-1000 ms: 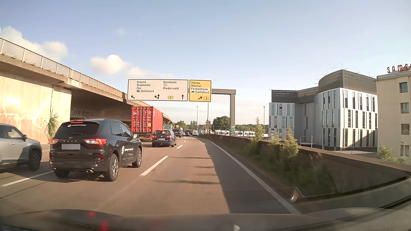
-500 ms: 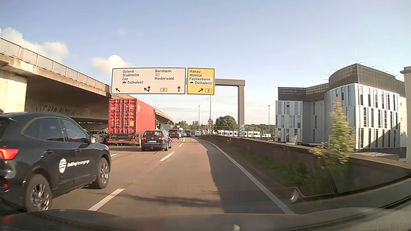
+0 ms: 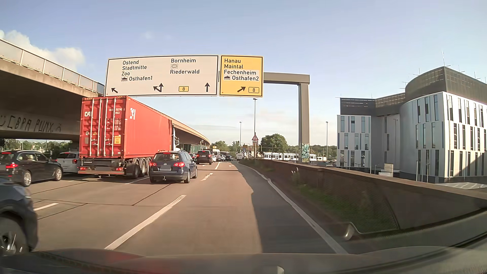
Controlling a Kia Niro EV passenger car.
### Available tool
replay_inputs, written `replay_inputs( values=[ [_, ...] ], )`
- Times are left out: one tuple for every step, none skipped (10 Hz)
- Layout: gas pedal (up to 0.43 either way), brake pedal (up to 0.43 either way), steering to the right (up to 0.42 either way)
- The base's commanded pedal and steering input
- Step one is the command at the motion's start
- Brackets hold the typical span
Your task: Follow the waypoints while adhering to traffic rules and regulations
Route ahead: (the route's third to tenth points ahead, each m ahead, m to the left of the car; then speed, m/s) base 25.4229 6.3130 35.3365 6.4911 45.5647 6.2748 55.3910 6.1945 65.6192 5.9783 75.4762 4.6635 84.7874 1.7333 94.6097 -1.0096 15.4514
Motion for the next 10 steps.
replay_inputs(
  values=[
    [0.000, 0.000, -0.011],
    [0.000, 0.000, -0.012],
    [0.000, 0.000, -0.012],
    [0.000, 0.000, -0.012],
    [0.000, 0.000, -0.011],
    [0.000, 0.000, -0.011],
    [0.000, 0.000, -0.011],
    [0.000, 0.000, -0.011],
    [0.000, 0.000, -0.011],
    [0.000, 0.000, -0.011]
  ],
)
